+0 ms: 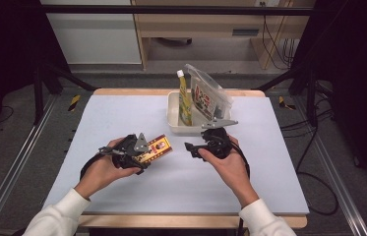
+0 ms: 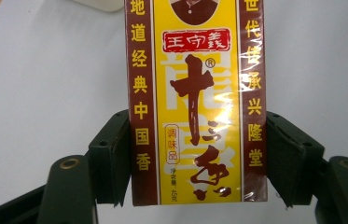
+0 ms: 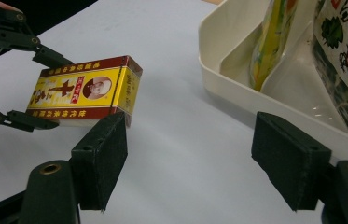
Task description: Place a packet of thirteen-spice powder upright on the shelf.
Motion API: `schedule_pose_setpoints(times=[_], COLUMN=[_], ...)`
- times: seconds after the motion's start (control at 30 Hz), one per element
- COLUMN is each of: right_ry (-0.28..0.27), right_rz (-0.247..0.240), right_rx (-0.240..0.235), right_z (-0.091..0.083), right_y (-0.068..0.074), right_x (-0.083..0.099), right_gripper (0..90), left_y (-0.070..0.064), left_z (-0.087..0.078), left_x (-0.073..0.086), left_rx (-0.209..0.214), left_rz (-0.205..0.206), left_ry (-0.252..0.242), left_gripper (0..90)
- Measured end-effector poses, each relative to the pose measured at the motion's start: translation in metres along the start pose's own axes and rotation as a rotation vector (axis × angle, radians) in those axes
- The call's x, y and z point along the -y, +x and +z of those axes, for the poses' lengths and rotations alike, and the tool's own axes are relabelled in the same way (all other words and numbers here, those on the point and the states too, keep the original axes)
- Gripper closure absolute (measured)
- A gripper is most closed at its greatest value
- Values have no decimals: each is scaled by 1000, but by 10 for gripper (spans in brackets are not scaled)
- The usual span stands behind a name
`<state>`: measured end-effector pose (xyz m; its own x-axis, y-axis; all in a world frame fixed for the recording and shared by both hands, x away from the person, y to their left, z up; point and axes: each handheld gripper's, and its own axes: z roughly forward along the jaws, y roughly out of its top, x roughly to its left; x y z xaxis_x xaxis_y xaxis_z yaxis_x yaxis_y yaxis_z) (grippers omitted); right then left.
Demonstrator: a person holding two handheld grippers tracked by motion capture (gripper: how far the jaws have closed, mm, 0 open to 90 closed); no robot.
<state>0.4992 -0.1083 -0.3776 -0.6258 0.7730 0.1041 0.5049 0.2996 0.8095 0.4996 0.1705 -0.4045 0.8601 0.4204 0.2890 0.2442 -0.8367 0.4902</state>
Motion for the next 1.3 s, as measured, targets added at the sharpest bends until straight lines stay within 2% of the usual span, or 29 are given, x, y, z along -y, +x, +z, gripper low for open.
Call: schedule_pose_setpoints(times=[0.2, 0.4, 0.63, 0.93, 1.3], right_ry=[0, -2, -9, -8, 5], right_rz=[-3, -2, 14, 43, 85], right_rx=[-15, -36, -67, -132, -193], right_z=[-1, -1, 2, 12, 18], right_y=[4, 7, 10, 16, 15], right_x=[-5, -8, -10, -16, -23], right_gripper=[276, 277, 277, 276, 277], left_y=[-4, -7, -9, -14, -22], left_z=[-2, -1, 2, -3, -12], left_x=[-3, -4, -4, -11, -19], left_rx=[-25, -37, -43, -75, -71], left_rz=[11, 32, 31, 42, 63], left_ry=[-45, -61, -76, -168, -254], left_gripper=[320, 320, 320, 320, 320])
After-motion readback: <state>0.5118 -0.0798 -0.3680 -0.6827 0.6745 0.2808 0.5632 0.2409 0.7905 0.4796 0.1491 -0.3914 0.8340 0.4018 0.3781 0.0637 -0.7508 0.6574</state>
